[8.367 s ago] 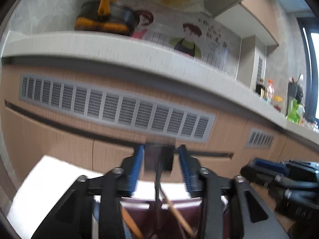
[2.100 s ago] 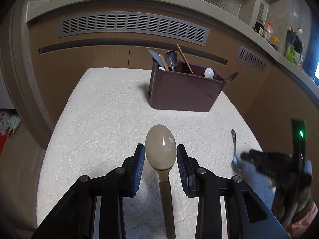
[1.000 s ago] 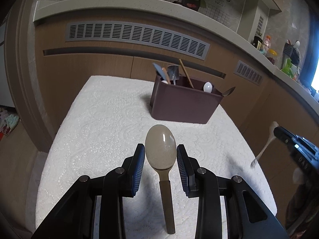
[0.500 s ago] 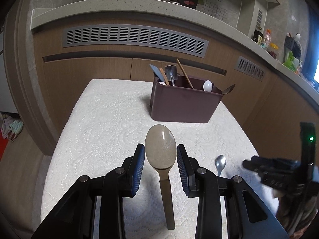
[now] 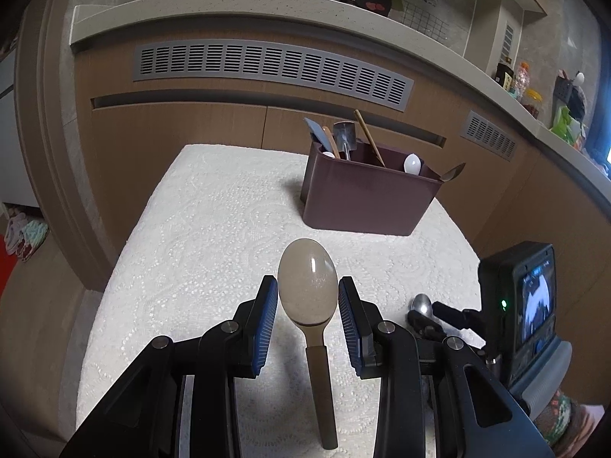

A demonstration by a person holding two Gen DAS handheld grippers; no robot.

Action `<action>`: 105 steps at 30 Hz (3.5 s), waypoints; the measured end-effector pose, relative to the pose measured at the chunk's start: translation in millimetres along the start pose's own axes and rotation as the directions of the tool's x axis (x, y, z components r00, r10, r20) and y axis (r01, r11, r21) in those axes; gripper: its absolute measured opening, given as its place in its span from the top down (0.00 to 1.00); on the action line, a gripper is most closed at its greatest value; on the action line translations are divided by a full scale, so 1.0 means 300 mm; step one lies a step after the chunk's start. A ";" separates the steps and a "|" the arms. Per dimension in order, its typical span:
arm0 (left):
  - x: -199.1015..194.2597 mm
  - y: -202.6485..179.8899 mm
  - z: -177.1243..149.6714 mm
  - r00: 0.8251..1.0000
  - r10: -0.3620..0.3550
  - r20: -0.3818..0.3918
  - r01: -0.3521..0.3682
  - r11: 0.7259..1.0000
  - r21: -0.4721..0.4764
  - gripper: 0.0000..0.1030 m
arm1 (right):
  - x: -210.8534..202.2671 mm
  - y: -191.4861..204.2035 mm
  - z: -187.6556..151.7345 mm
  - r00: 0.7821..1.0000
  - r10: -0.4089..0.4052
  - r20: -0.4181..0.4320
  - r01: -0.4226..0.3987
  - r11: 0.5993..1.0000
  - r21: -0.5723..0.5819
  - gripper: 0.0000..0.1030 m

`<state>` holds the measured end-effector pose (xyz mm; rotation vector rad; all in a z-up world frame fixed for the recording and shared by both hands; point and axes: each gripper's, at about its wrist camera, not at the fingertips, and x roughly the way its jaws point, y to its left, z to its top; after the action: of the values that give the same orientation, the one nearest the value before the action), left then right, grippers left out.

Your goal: Organize utensils

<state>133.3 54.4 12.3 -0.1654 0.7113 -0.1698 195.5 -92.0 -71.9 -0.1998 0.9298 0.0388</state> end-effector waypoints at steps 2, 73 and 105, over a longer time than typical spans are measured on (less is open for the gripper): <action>-0.006 -0.003 0.002 1.000 0.002 0.003 -0.002 1.000 0.004 0.67 | -0.041 -0.010 -0.006 0.998 0.015 0.066 -0.014 1.000 -0.028 0.76; 0.021 -0.262 0.750 0.921 -0.121 0.370 0.041 0.976 0.216 0.67 | -0.503 -0.412 0.717 0.732 0.151 0.665 -0.152 0.987 -0.057 0.75; 0.149 -0.135 0.397 0.978 0.044 0.206 -0.057 0.997 0.059 0.25 | -0.291 -0.426 0.381 0.879 0.091 0.467 -0.156 0.983 0.101 0.03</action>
<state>241.2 16.7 81.1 -0.1013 0.5036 -0.1249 249.0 -191.4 84.1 0.0003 0.4631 0.1360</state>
